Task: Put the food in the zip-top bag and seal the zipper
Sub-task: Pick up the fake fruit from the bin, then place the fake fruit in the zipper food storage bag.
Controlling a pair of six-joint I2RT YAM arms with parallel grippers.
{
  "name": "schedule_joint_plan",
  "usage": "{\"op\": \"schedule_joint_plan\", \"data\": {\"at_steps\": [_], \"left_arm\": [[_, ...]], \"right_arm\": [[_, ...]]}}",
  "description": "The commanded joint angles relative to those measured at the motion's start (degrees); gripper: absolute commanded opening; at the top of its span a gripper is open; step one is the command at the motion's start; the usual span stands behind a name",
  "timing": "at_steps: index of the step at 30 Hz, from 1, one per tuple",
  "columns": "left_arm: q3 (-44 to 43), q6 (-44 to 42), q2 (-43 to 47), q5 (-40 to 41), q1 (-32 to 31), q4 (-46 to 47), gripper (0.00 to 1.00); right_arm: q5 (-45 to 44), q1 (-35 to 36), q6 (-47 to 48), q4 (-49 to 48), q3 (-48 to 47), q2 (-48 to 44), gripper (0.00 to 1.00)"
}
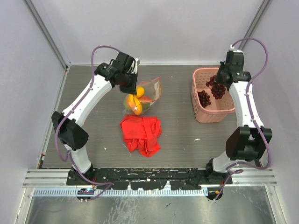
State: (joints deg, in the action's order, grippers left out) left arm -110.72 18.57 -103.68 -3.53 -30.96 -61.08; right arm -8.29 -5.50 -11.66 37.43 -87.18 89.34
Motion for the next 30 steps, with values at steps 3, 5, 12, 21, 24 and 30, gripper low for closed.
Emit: {"op": "schedule_joint_plan", "data": {"at_steps": [3,5,12,21,24,30], "left_arm": [[-0.3,-0.4,2.4,-2.9,0.4,2.4,0.00],[-0.4,-0.4,2.2,-4.1,0.4,2.4,0.00],[-0.7,0.1,1.5,-6.6,0.4,2.5,0.00],[-0.8,0.2,0.8,-8.8,0.4,2.4,0.00],[-0.8,0.4,0.7,-9.0,0.3,2.5,0.00],[-0.9,0.6,0.6,-9.7,0.4,2.5,0.00]], "right_arm": [[5.0,0.8,2.5,-0.7,-5.9,-7.4,0.01],[6.3,1.5,2.8,-0.7,-6.7,-8.5,0.01],[9.9,8.5,4.6,-0.5,-10.7,-10.1,0.01],[17.8,18.9,5.5,-6.9,-9.0,-10.8,0.01],[19.5,22.8,5.8,-10.1,-7.8,-10.7,0.01],[25.8,26.6,3.3,-17.8,-4.5,-11.2,0.01]]}}
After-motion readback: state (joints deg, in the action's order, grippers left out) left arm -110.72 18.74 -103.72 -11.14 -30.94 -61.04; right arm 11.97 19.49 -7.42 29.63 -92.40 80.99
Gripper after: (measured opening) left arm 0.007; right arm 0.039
